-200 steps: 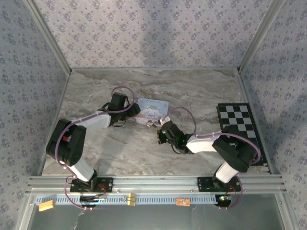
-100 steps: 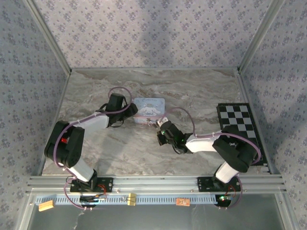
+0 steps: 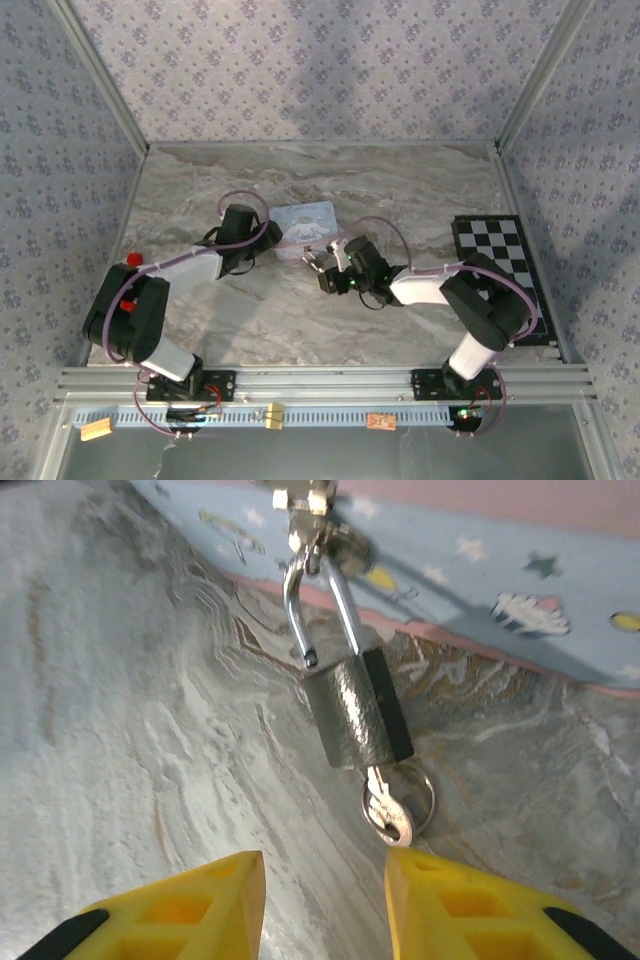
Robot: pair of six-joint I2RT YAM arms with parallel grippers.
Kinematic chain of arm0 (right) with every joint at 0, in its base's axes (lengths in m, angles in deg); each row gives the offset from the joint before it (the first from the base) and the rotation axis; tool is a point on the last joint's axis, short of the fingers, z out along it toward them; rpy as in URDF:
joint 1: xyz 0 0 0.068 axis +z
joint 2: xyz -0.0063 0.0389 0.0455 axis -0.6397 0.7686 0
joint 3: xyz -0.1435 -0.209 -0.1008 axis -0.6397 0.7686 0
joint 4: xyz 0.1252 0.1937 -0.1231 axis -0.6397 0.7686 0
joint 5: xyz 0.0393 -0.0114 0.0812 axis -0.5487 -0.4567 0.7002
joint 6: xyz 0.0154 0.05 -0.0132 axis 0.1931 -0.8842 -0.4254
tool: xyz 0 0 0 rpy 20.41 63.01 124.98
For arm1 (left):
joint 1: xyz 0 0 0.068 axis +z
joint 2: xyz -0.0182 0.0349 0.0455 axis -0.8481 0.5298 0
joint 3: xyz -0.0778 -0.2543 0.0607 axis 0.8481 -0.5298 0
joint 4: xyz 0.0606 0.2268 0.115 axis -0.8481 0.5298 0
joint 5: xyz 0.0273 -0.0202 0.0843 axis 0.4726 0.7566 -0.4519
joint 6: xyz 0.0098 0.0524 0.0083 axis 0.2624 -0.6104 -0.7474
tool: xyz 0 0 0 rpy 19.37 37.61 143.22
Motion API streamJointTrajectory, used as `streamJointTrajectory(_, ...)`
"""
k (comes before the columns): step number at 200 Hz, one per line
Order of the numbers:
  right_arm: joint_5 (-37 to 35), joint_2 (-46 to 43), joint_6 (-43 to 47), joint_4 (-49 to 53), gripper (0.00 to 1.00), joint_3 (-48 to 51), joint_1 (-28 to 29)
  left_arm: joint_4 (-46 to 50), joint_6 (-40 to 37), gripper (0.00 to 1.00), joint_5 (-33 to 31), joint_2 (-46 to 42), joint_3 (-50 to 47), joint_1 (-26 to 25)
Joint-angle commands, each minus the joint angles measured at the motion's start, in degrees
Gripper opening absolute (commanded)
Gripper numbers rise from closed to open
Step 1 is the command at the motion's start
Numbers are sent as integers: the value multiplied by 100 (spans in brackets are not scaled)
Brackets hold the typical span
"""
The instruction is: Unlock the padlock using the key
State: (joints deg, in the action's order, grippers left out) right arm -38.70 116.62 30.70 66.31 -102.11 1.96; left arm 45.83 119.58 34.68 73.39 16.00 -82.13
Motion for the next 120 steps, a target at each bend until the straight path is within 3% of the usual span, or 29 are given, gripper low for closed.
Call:
streamJointTrajectory(1,1096,-162,-308,-413,37,122,-345,959,-45,66,-299,58,-320,-23)
streamJointTrajectory(27,1726,3,-235,-353,36,-66,-729,1005,-45,66,-269,0,-345,-73)
streamJointTrajectory(120,1769,857,396,245,39,-1045,-844,1182,-44,67,-347,-310,-427,-93)
